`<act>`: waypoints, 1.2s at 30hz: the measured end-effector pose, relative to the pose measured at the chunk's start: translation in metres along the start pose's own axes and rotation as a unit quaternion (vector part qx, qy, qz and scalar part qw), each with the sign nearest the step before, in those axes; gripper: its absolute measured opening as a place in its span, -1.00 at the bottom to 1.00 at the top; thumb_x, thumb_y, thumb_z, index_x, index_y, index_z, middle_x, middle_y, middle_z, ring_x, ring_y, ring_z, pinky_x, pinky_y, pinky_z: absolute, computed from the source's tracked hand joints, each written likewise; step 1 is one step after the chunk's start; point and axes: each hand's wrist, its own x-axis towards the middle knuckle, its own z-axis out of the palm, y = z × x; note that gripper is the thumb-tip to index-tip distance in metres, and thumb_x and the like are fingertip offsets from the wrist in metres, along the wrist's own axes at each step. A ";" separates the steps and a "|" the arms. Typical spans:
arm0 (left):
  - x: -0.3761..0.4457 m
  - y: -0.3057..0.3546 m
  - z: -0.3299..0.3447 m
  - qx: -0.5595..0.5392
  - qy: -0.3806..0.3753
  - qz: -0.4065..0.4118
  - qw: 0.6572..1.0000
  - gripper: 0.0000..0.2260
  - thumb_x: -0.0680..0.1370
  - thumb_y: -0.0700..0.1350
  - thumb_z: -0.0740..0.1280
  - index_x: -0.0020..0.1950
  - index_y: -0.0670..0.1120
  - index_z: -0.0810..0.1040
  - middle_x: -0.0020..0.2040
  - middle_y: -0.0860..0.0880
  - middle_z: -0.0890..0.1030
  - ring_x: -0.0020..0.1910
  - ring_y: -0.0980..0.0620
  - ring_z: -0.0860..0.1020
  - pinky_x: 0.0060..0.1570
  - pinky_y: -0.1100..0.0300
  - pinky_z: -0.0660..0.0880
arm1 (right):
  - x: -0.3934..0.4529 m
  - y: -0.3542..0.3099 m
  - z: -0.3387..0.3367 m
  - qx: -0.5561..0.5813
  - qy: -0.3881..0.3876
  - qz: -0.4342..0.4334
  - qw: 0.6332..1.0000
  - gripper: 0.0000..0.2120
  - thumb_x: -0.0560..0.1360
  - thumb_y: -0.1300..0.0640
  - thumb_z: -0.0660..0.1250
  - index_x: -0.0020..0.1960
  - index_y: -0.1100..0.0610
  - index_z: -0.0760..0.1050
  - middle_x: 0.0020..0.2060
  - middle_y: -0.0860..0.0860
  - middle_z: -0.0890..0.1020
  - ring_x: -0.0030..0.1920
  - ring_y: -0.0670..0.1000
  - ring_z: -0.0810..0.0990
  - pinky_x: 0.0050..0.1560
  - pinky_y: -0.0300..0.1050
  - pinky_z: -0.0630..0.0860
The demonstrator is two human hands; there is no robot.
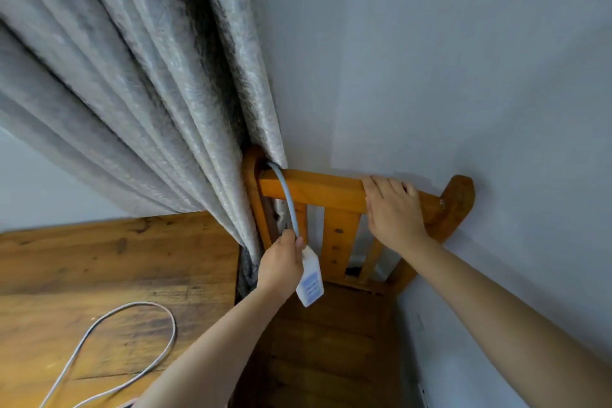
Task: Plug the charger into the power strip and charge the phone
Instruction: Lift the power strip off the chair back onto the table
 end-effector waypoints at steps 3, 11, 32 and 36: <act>-0.005 0.010 -0.021 -0.013 0.054 0.021 0.998 -0.78 0.62 -0.14 0.04 0.01 -0.25 0.40 -0.09 -0.20 0.57 -0.21 -0.14 0.51 -0.32 0.08 0.34 | -0.001 0.001 0.004 0.030 -0.016 0.001 0.999 -0.59 0.37 0.33 0.36 0.22 0.31 0.47 0.07 0.24 0.64 0.06 0.21 0.61 0.07 0.06 0.49; 0.008 0.035 -0.073 -0.100 0.184 0.023 0.977 -0.83 0.62 -0.15 0.02 -0.10 -0.13 0.33 -0.28 -0.04 0.45 -0.28 -0.05 0.43 -0.31 0.16 0.33 | -0.003 -0.001 0.004 0.027 -0.062 0.021 0.998 -0.52 0.52 0.26 0.09 0.43 0.16 0.17 0.37 0.10 0.39 0.35 0.08 0.33 0.29 -0.02 0.22; -0.092 -0.048 -0.157 -0.198 0.274 -0.025 0.941 -0.65 0.50 -0.34 0.12 -0.47 -0.10 0.21 -0.49 -0.02 0.24 -0.47 0.07 0.19 -0.49 0.25 0.18 | 0.001 -0.115 -0.019 0.169 -0.070 -0.117 0.976 -0.58 0.58 0.17 0.08 0.41 0.24 0.21 0.40 0.16 0.35 0.41 0.12 0.25 0.41 0.01 0.18; -0.144 -0.068 -0.177 -0.156 0.250 -0.005 0.955 -0.79 0.35 -0.21 0.09 -0.49 -0.09 0.23 -0.52 -0.01 0.21 -0.51 0.12 0.17 -0.47 0.23 0.12 | -0.009 -0.174 -0.033 0.292 -0.105 -0.180 0.934 -0.50 0.59 0.11 0.08 0.47 0.21 0.04 0.48 0.15 0.18 0.48 0.10 0.10 0.45 -0.04 0.05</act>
